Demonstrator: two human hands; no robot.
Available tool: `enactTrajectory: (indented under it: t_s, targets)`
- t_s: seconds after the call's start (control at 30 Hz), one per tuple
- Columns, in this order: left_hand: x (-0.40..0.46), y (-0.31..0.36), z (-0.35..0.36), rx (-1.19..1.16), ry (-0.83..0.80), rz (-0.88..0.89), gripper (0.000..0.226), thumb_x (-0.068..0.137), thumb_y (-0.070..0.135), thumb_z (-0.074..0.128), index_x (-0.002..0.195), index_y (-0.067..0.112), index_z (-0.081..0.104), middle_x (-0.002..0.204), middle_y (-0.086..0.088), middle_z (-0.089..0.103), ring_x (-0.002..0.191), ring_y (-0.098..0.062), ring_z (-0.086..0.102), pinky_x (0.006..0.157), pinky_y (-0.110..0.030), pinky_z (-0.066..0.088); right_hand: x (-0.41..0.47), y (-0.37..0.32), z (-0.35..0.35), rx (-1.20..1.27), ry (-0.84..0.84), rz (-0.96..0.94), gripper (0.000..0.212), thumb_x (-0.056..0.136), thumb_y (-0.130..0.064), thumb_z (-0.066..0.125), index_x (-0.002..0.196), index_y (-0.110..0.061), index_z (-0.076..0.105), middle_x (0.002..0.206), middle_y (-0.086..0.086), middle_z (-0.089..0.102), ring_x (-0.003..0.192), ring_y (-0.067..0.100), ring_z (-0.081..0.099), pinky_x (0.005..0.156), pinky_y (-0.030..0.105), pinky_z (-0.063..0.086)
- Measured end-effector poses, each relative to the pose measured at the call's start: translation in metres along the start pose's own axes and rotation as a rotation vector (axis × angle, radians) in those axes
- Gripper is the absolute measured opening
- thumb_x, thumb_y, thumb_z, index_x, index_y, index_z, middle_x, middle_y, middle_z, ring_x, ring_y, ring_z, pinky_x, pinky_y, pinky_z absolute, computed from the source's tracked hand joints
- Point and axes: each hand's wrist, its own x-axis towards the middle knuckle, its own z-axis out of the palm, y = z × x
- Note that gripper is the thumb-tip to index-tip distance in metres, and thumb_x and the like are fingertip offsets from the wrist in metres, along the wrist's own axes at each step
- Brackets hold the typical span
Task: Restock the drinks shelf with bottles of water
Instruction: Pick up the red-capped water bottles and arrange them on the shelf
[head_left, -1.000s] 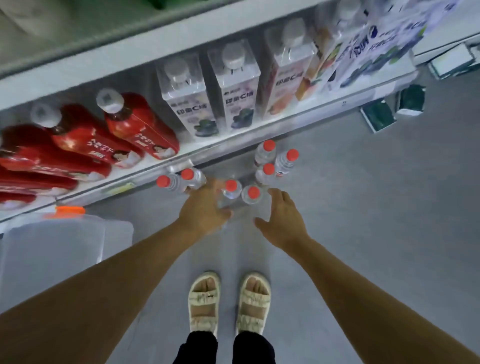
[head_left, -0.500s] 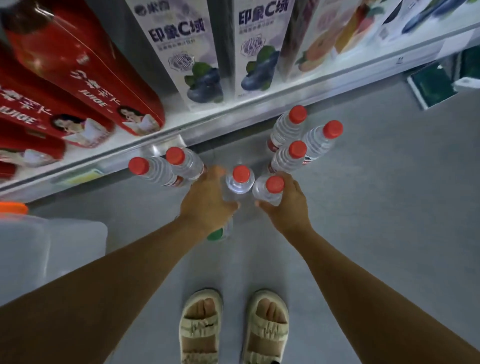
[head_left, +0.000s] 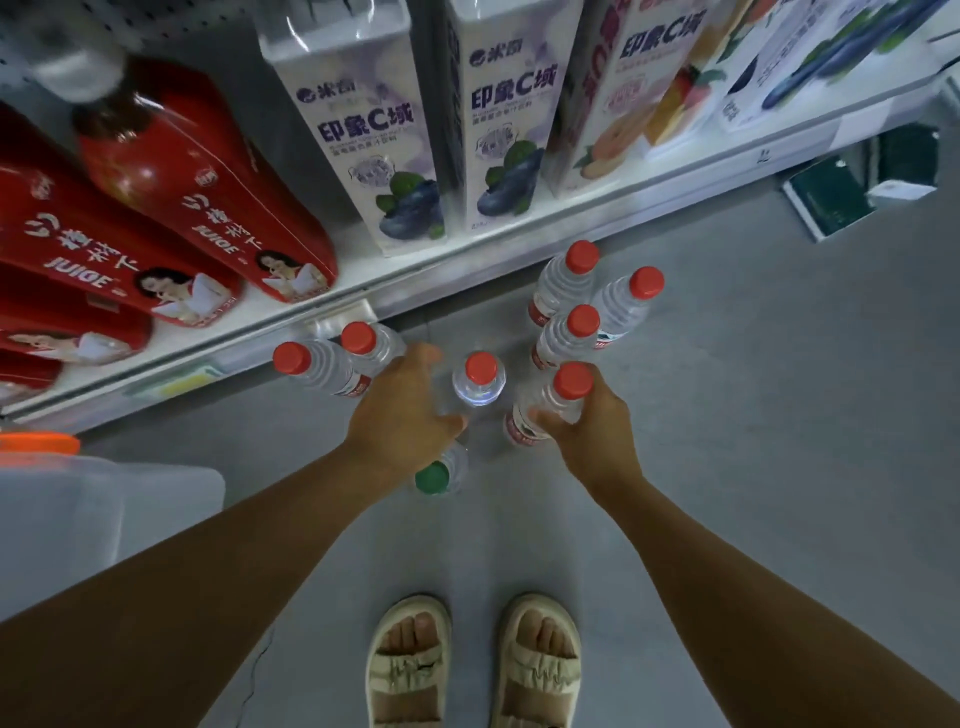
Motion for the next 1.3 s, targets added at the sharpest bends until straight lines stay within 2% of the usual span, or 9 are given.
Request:
enactTrajectory:
  t_s: [0.1,0.33,0.5,0.7,0.87,0.97,1.07,1.17,1.3]
  targets:
    - [-0.021,0.024,-0.024,-0.031,-0.028,0.004,0.062,0.074,0.019,0.076,0.127,0.014,0.043,0.122,-0.003,0.053,0.114,-0.022,0.051,0.093,-0.032,0.043,-0.021,-0.03,-0.038,0.027,-0.001,-0.007,0.053,0.077,-0.014,0.075,0.124,-0.011,0.052,0.119,0.005,0.061,0.108,0.022,0.059,0.091,0.03,0.046]
    - [-0.085,0.102,-0.109,-0.105,-0.093,0.068,0.064,0.074,0.013,0.076,0.129,0.015,0.043,0.121,0.002,0.051,0.117,-0.017,0.05,0.09,-0.024,0.04,-0.063,-0.143,-0.141,0.054,-0.091,-0.026,0.049,0.08,-0.025,0.073,0.124,-0.019,0.053,0.115,-0.002,0.062,0.102,0.016,0.06,0.082,0.025,0.047]
    - [-0.133,0.161,-0.185,-0.196,-0.125,0.089,0.064,0.072,0.011,0.077,0.126,0.019,0.045,0.122,-0.002,0.053,0.109,-0.018,0.053,0.089,-0.034,0.049,-0.098,-0.245,-0.211,0.137,-0.186,-0.081,0.037,0.08,-0.018,0.074,0.115,-0.017,0.063,0.11,-0.005,0.068,0.102,0.01,0.064,0.084,0.023,0.05]
    - [-0.192,0.226,-0.274,-0.353,-0.206,0.16,0.055,0.07,0.015,0.081,0.115,0.025,0.05,0.121,0.001,0.056,0.111,-0.016,0.054,0.096,-0.037,0.047,-0.157,-0.368,-0.282,0.193,-0.302,-0.199,0.027,0.084,-0.008,0.068,0.109,-0.015,0.063,0.104,-0.006,0.069,0.096,0.005,0.065,0.081,0.019,0.051]
    - [-0.244,0.275,-0.333,-0.404,-0.225,0.241,0.058,0.061,0.032,0.085,0.11,0.024,0.055,0.117,0.001,0.06,0.112,-0.016,0.056,0.097,-0.033,0.046,-0.205,-0.452,-0.326,0.145,-0.315,-0.313,0.036,0.083,-0.021,0.07,0.115,-0.022,0.053,0.119,0.0,0.064,0.109,0.018,0.061,0.098,0.042,0.048]
    - [-0.279,0.3,-0.362,-0.416,-0.234,0.264,0.057,0.067,0.029,0.083,0.115,0.022,0.052,0.115,0.003,0.06,0.108,-0.014,0.057,0.089,-0.029,0.05,-0.234,-0.495,-0.348,0.027,-0.326,-0.397,0.045,0.083,-0.033,0.07,0.121,-0.022,0.05,0.124,-0.001,0.06,0.111,0.017,0.06,0.096,0.047,0.049]
    - [-0.313,0.322,-0.384,-0.451,-0.202,0.296,0.055,0.075,0.02,0.078,0.12,0.017,0.048,0.118,-0.002,0.061,0.105,-0.013,0.059,0.089,-0.032,0.051,-0.259,-0.533,-0.366,-0.013,-0.336,-0.464,0.041,0.085,-0.027,0.068,0.122,-0.013,0.054,0.12,0.002,0.063,0.11,0.016,0.061,0.099,0.043,0.047]
    - [-0.344,0.342,-0.402,-0.494,-0.131,0.315,0.065,0.07,0.026,0.082,0.122,0.02,0.043,0.12,0.0,0.059,0.107,-0.012,0.058,0.091,-0.031,0.049,-0.285,-0.567,-0.382,-0.017,-0.384,-0.532,0.036,0.087,-0.021,0.066,0.12,-0.012,0.055,0.118,0.002,0.065,0.107,0.016,0.063,0.096,0.04,0.049]
    - [-0.38,0.362,-0.426,-0.563,-0.025,0.348,0.064,0.072,0.022,0.08,0.124,0.021,0.042,0.12,-0.001,0.06,0.109,-0.017,0.059,0.094,-0.038,0.049,-0.321,-0.609,-0.399,-0.082,-0.416,-0.672,0.028,0.09,-0.013,0.061,0.117,-0.013,0.054,0.107,-0.005,0.065,0.089,-0.003,0.064,0.078,0.02,0.054]
